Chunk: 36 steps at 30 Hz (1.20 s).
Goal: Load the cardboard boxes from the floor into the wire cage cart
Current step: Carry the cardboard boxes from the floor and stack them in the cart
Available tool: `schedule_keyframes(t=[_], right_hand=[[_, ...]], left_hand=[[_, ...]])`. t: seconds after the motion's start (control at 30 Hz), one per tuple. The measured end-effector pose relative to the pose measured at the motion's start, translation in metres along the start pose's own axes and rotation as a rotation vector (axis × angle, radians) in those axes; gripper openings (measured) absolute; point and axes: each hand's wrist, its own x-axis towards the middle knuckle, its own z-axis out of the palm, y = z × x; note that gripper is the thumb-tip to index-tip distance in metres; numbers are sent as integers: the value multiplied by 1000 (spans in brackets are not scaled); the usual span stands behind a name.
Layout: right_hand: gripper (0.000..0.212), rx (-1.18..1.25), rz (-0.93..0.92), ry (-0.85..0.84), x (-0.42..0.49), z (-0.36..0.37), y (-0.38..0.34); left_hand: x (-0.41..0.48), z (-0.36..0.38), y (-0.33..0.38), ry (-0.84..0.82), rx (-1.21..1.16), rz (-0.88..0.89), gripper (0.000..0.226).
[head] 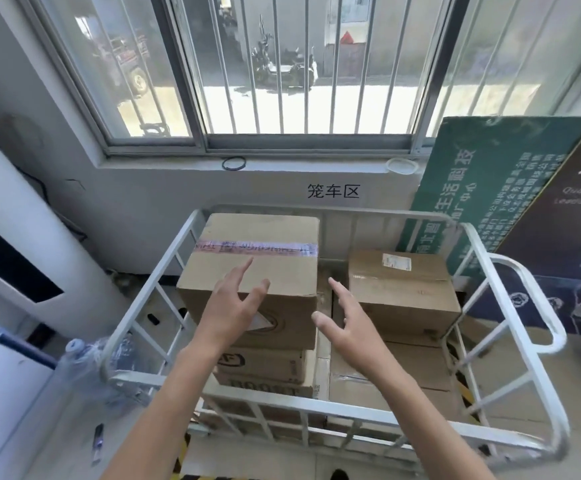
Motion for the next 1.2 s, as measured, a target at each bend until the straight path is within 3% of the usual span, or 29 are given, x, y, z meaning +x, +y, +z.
schedule_keyframes(t=[0.17, 0.27, 0.47, 0.6, 0.8, 0.97, 1.1, 1.2], right_hand=[[78, 29, 33, -1, 52, 6, 11], [78, 43, 42, 6, 82, 13, 16], [99, 43, 249, -14, 141, 29, 27], [107, 72, 472, -12, 177, 44, 35], [70, 258, 397, 201, 174, 53, 36], [59, 360, 414, 313, 123, -32, 57], [63, 356, 491, 439, 71, -127, 88], [62, 304, 602, 457, 47, -190, 132]], left_hand=[[48, -8, -35, -150, 172, -48, 82], [75, -15, -55, -93, 205, -84, 89], [129, -44, -120, -80, 333, -431, 113], [147, -52, -148, -107, 122, -524, 120], [160, -55, -136, -97, -110, -542, 100], [155, -6, -50, -174, 32, -408, 88], [141, 84, 8, -256, 35, -295, 100], [131, 164, 25, -360, -2, -331, 103]])
